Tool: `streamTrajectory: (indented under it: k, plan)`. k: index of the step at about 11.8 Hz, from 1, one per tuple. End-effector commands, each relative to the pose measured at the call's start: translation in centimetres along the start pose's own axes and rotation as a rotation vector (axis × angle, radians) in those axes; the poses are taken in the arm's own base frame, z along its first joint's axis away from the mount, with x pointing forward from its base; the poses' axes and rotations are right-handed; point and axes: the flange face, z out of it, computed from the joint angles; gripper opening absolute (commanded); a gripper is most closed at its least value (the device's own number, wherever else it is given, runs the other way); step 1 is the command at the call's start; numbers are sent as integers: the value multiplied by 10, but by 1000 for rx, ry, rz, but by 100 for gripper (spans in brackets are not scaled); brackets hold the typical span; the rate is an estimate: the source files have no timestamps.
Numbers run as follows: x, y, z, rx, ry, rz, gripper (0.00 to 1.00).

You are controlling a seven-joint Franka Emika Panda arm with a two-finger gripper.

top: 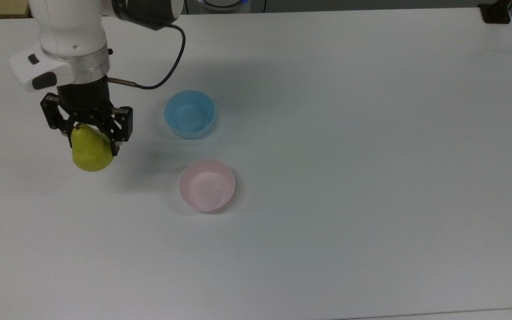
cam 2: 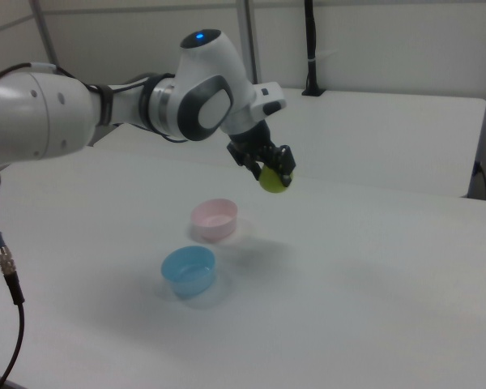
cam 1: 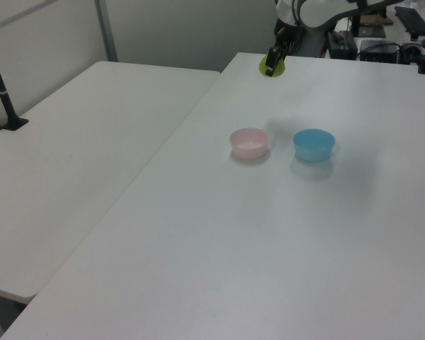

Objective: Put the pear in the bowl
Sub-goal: 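Carry the pear over the pink bowl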

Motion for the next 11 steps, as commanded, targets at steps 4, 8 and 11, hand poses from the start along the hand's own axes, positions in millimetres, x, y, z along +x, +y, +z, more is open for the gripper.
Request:
streamTrajectory:
  k: [4, 8, 11]
  plan:
    - [-35, -117, -13, -9, -81, 49, 38]
    - [-38, -163, 26, 4, -74, 54, 40]
    - [-40, -178, 60, 15, -52, 27, 40]
